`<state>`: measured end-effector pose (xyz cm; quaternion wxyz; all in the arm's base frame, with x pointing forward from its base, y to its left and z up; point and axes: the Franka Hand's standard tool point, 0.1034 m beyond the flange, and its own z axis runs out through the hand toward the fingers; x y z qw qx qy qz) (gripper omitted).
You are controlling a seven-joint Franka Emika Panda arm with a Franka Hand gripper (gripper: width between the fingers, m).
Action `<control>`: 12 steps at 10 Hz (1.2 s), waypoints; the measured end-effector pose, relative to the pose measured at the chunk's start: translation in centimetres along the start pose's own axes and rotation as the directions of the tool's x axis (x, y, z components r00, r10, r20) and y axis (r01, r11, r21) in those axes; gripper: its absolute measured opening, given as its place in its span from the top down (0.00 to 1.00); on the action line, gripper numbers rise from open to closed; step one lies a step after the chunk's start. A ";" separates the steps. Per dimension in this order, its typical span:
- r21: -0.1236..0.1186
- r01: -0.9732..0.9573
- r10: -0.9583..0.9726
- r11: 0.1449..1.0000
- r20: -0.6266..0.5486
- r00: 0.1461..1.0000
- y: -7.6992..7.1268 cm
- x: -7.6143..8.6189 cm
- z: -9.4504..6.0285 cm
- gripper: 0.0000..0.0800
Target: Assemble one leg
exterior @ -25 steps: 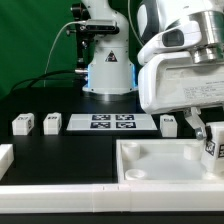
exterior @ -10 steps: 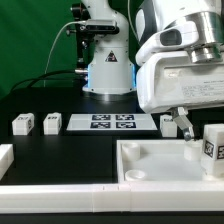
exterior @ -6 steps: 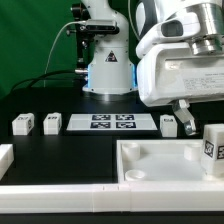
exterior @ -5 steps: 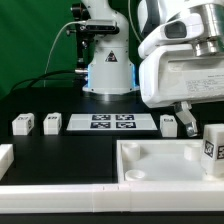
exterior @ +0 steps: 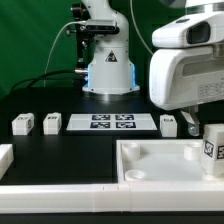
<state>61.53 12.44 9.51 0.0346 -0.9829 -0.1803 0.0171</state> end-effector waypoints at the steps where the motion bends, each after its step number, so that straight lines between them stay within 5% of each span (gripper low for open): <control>1: 0.011 0.009 -0.009 1.000 0.067 0.998 0.6 0.5 -0.2 0.19; 12: 0.000 -0.029 0.029 1.000 0.046 0.999 1.9 1.1 0.8 0.19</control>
Offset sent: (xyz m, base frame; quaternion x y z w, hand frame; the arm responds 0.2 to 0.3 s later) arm 0.0000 0.0000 0.0000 0.0000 0.0000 0.0000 1.0000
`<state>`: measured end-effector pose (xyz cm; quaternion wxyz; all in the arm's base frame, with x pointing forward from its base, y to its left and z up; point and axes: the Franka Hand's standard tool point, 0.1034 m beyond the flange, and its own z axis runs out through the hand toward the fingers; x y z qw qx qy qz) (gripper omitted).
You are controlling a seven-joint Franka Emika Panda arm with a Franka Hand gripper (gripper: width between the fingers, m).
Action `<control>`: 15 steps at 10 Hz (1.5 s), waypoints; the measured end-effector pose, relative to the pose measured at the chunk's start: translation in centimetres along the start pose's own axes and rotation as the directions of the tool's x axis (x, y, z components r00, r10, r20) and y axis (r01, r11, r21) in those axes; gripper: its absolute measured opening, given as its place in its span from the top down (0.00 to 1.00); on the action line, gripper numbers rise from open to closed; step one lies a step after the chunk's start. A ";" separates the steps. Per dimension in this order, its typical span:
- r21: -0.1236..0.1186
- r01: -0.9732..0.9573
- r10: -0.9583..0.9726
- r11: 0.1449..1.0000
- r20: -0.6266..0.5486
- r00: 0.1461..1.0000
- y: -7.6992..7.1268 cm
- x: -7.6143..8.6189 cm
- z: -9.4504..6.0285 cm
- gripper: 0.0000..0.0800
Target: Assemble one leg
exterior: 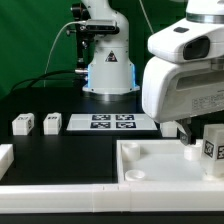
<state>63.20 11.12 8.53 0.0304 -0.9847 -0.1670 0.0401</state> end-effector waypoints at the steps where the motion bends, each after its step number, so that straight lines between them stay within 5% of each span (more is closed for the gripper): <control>1: 0.000 0.002 -0.002 1.000 0.001 1.000 -0.1 0.0 0.1 0.19; 2: 0.001 0.007 -0.007 1.000 0.003 1.000 -0.3 0.0 0.1 0.19; 5: 0.002 0.018 -0.018 1.000 0.005 1.000 -0.3 -0.1 0.3 0.64; 10: 0.006 -0.172 0.172 0.985 0.006 0.985 -0.5 -0.1 0.3 0.64; 13: 0.010 -0.444 0.444 0.896 0.008 0.896 -0.7 0.0 0.4 0.64; 15: 0.020 -0.675 0.675 0.738 0.006 0.738 -0.8 0.1 0.4 0.63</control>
Offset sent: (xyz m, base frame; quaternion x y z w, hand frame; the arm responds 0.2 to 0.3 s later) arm 0.0018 0.0012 -0.0030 0.0047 -0.0039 -0.0295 0.9995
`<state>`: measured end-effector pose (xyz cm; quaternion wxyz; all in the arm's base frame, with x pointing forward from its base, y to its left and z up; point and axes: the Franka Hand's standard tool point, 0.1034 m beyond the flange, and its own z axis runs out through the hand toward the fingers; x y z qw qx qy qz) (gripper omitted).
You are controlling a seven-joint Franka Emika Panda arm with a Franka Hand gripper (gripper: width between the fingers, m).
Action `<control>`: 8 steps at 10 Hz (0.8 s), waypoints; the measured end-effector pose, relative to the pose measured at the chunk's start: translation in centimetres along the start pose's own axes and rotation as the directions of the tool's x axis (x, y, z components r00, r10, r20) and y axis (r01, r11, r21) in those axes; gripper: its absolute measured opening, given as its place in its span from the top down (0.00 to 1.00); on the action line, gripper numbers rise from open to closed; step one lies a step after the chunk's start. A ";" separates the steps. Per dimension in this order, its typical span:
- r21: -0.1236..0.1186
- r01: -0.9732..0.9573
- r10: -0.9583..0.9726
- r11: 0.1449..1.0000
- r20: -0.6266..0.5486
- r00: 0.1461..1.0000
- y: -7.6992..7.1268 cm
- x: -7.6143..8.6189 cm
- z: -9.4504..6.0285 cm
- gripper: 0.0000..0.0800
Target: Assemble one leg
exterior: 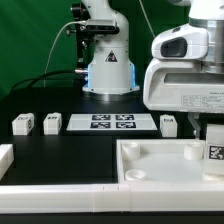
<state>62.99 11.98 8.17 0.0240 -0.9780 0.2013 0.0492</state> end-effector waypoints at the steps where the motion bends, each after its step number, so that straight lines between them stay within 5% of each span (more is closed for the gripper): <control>1: 0.001 -0.156 0.156 0.988 -0.001 0.988 -0.1 0.0 0.0 0.63; 6: 0.002 -0.597 0.597 0.803 0.002 0.803 -0.4 -0.2 0.0 0.63; 8: 0.001 -0.586 0.586 0.810 0.001 0.810 -0.4 -0.2 0.1 0.63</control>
Offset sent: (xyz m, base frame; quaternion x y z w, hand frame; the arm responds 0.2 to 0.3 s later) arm 0.0021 -0.0001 0.0018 -0.0048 0.0045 0.3152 0.9490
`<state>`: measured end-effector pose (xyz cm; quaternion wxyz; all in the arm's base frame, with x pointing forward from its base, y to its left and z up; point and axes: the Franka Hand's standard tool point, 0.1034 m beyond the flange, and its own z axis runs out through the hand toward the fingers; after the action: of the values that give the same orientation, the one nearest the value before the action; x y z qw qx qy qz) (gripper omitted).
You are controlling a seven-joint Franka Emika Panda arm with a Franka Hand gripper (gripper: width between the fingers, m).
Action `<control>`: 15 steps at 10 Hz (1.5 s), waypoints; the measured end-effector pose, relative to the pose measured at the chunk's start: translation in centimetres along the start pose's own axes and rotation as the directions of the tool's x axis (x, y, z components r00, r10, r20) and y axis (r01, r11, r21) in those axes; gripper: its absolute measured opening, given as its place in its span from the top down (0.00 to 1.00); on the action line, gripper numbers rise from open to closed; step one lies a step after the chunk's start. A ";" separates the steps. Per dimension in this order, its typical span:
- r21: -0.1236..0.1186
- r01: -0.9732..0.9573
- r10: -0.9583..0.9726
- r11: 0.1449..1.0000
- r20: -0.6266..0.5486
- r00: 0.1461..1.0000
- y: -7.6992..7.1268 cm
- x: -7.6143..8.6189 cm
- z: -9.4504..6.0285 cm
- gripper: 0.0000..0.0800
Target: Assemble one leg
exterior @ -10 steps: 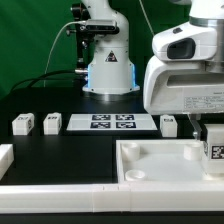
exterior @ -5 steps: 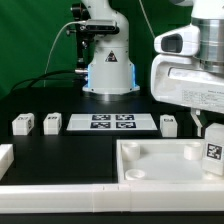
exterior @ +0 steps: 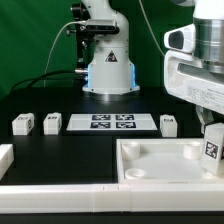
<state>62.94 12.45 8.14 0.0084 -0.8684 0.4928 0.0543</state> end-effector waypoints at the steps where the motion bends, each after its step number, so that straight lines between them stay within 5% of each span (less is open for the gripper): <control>1: 0.000 0.002 -0.002 1.000 0.000 1.000 0.0 -0.1 0.0 0.63; 2: 0.000 0.012 -0.012 1.000 0.000 1.000 0.0 -0.1 0.0 0.41; 3: 0.000 0.059 -0.059 0.998 0.000 0.998 0.0 -0.1 0.0 0.41; 4: -0.004 0.113 -0.113 0.994 -0.002 0.994 0.0 -0.1 0.0 0.24; 8: -0.021 0.612 -0.612 0.791 0.016 0.791 0.4 -0.2 0.2 0.19; 11: -0.024 0.847 -0.847 0.531 0.019 0.531 0.4 -0.1 0.2 0.19; 15: -0.017 0.999 -0.998 0.049 0.029 0.049 0.5 0.2 0.2 0.19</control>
Offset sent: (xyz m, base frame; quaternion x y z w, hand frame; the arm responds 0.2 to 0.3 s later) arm 0.0000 0.0000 0.0000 0.0000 0.0000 0.0000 1.0000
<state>62.61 12.04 7.94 0.0315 -0.9685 -0.2427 0.0457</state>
